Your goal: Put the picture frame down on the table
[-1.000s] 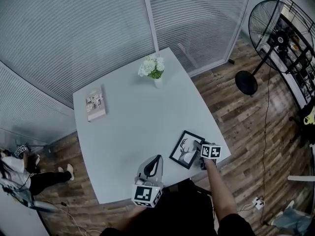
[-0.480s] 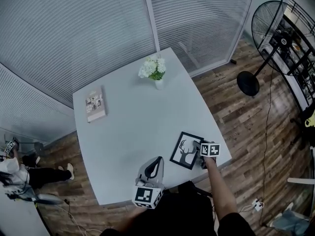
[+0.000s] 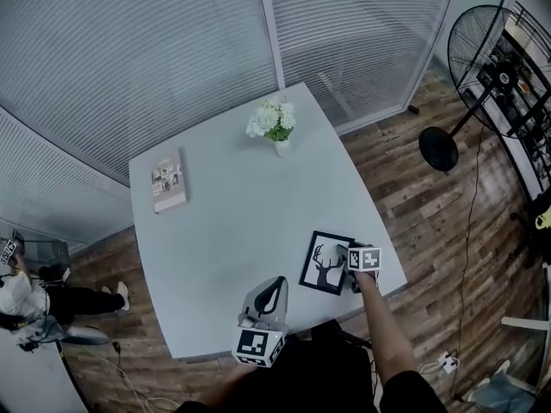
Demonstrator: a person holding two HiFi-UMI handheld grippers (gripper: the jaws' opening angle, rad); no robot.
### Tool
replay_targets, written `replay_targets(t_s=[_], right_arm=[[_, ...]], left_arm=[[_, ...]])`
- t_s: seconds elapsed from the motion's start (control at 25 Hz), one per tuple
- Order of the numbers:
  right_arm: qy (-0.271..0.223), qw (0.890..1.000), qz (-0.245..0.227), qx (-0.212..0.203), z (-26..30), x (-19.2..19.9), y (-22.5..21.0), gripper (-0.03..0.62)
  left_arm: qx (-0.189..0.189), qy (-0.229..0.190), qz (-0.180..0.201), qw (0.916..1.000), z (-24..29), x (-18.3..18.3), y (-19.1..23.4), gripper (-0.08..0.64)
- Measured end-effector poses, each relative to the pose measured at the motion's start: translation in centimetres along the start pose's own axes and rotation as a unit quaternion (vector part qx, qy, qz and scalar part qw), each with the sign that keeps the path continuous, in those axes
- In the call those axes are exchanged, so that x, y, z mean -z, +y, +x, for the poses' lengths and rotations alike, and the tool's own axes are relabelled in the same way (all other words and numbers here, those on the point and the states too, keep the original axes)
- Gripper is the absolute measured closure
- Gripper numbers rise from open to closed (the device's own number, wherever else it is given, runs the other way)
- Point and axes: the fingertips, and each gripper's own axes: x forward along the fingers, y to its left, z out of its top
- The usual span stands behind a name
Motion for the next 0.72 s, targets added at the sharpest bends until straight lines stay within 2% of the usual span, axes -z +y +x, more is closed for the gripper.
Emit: replay_targets(t_s=[0.16,0.32,0.72], right_arm=[[0.009,1.000,-0.011,0.018,0.4,-0.3,-0.2,0.364],[0.023,0.997,-0.048,0.055,0.8,-0.2,-0.9,0.360],[0.018,0.997,-0.043,0.061,0.3,-0.6,-1.4,0.361]], left_arm=[[-0.001,0.001,-0.005,1.0000,0.1,0.2,0.0,0.545],[0.001,0.003,-0.001,1.0000,0.2,0.3,-0.2,0.545],[-0.002,0.012,-0.008,0.9999,-0.2,0.7,0.0,0.545]])
